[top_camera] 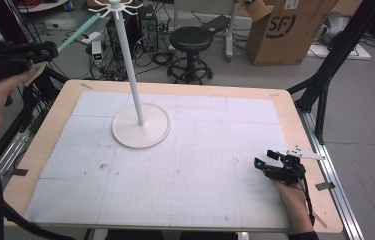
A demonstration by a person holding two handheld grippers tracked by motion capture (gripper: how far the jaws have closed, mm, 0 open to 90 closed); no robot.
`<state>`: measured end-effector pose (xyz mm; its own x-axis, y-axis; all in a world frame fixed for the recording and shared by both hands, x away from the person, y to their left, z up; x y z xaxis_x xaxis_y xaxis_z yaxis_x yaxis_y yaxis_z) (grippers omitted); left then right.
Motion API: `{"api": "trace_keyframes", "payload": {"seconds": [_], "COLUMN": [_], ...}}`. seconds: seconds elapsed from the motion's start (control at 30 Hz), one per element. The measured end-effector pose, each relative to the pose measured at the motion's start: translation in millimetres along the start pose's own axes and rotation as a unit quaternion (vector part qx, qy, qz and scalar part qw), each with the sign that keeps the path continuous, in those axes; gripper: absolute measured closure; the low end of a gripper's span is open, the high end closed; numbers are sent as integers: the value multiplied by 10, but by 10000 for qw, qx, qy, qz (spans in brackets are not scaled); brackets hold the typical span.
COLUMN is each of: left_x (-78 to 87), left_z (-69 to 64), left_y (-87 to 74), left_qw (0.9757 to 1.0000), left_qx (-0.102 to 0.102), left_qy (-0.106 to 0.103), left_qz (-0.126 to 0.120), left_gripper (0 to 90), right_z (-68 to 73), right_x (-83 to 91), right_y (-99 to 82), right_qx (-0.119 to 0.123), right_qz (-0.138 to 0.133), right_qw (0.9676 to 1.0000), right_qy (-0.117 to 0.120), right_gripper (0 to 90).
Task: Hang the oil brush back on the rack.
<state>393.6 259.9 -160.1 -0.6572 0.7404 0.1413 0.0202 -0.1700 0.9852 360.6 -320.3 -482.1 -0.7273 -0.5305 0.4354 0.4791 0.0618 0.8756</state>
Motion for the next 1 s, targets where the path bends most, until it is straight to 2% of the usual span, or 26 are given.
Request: {"api": "trace_keyframes", "payload": {"seconds": [0.37, 0.77, 0.8, 0.87, 0.93, 1.0], "left_x": [-77, -187, -197, -211, -217, -209], "left_z": [39, 25, 22, 18, 3, -2], "left_y": [-49, -123, -134, -168, -232, -295], "left_qw": [9997, 9993, 9993, 9988, 9982, 9980], "left_qx": [-30, 84, 147, 325, 401, 418], "left_qy": [161, 100, 82, 10, -65, -15], "left_qz": [187, 346, 326, 368, 441, 482], "left_gripper": [826, 810, 796, 662, 565, 480], "right_z": [1, -3, 2, -3, 1, 1], "right_x": [0, -2, -1, -2, 1, 0], "right_y": [1, 4, 1, 3, 1, 1], "right_qx": [10, 24, 4, 25, 11, 22], "right_qz": [-2, -17, -6, -16, 1, -1], "right_qw": [10000, 10000, 10000, 10000, 10000, 10000], "right_qy": [2, 0, 6, 2, 6, 6], "right_gripper": [244, 244, 244, 244, 244, 244]}}
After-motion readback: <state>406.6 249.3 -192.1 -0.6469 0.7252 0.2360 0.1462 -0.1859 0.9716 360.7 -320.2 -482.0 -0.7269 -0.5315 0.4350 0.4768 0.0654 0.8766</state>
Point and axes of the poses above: each handheld gripper's, and its own axes: x roughly backward along the jaws, y roughly out of its top, z roughly to its left, the point moved 8 cm from there along -x, roughly forward along the jaws, and after that the axes turned 3 degrees about -y, right-handed, at the moved point
